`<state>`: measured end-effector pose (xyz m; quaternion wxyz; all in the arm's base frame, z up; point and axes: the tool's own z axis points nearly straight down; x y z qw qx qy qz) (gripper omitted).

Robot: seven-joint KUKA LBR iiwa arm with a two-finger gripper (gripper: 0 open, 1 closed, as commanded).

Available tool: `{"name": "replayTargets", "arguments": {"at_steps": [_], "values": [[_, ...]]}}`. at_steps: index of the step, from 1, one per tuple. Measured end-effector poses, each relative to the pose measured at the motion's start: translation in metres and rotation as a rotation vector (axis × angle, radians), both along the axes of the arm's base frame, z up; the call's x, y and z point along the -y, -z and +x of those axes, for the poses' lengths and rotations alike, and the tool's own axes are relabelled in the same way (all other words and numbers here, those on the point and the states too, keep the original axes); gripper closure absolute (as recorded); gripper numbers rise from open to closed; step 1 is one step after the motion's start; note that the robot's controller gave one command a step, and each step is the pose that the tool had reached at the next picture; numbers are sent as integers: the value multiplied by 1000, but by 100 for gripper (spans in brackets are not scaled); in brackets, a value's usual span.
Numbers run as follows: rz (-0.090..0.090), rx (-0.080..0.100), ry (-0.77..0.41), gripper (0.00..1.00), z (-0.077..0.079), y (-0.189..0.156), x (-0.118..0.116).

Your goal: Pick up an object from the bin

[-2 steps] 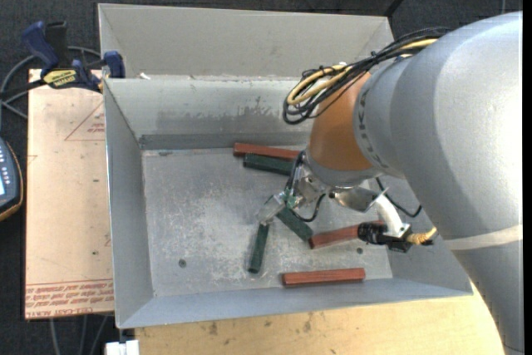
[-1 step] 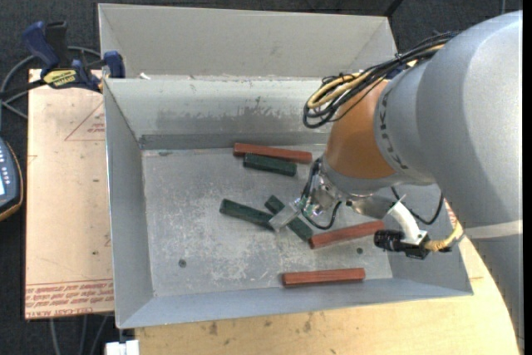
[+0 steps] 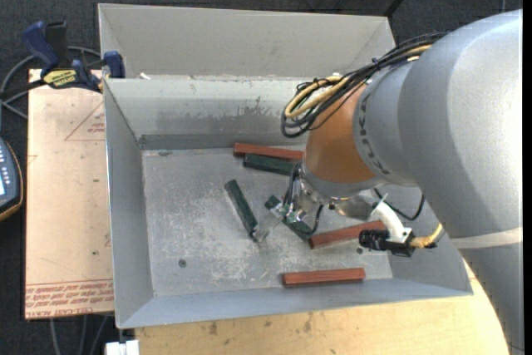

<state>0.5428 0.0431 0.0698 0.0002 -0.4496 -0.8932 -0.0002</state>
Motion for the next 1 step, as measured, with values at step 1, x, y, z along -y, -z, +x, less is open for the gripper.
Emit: {"name": "replayTargets", "arguments": {"at_steps": [1], "values": [[-2,3,-129,0,43,0,24]]}}
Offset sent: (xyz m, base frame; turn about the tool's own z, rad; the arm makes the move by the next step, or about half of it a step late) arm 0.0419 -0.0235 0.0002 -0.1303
